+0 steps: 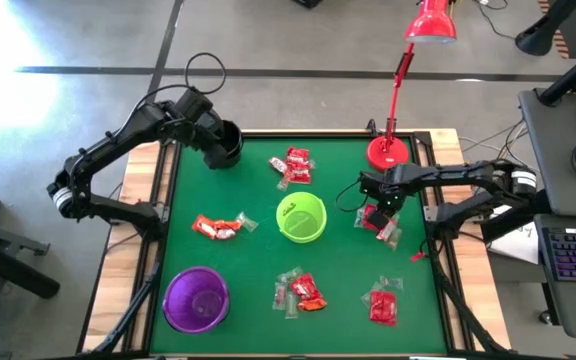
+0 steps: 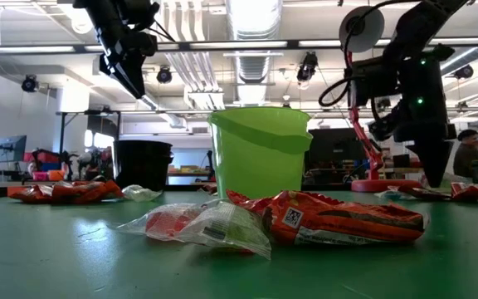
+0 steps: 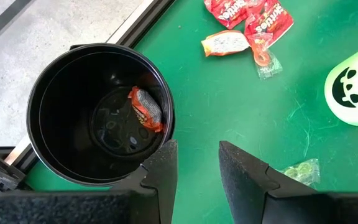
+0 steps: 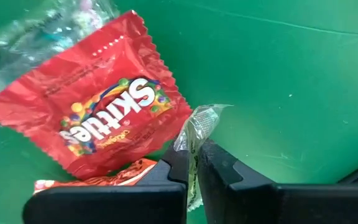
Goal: Sort candy
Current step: Put the green gummy into the green bucket
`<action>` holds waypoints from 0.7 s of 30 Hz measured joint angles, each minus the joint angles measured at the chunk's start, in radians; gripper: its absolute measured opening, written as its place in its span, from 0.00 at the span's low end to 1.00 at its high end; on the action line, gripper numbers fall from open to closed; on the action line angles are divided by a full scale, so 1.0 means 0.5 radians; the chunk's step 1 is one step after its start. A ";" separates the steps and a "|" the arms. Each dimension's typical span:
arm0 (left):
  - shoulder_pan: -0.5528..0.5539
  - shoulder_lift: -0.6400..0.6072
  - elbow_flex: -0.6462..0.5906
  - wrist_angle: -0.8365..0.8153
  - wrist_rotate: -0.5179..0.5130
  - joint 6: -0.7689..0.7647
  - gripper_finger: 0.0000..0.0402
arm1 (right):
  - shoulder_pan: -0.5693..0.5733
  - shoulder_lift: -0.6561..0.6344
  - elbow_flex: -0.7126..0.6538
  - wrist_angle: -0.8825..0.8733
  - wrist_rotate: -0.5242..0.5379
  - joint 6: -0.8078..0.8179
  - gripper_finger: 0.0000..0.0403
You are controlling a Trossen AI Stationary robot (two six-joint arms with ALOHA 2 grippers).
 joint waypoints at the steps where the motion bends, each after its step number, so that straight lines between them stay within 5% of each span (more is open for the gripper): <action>1: 0.000 0.000 0.000 0.000 0.000 0.000 0.25 | 0.000 -0.019 0.000 -0.001 -0.002 0.010 0.02; 9: 0.000 0.000 0.000 0.001 0.000 -0.001 0.25 | 0.001 -0.136 0.145 0.022 -0.015 0.143 0.02; 21: 0.000 0.000 0.000 -0.013 0.000 0.014 0.25 | 0.005 -0.088 0.744 0.278 -0.015 -0.003 0.02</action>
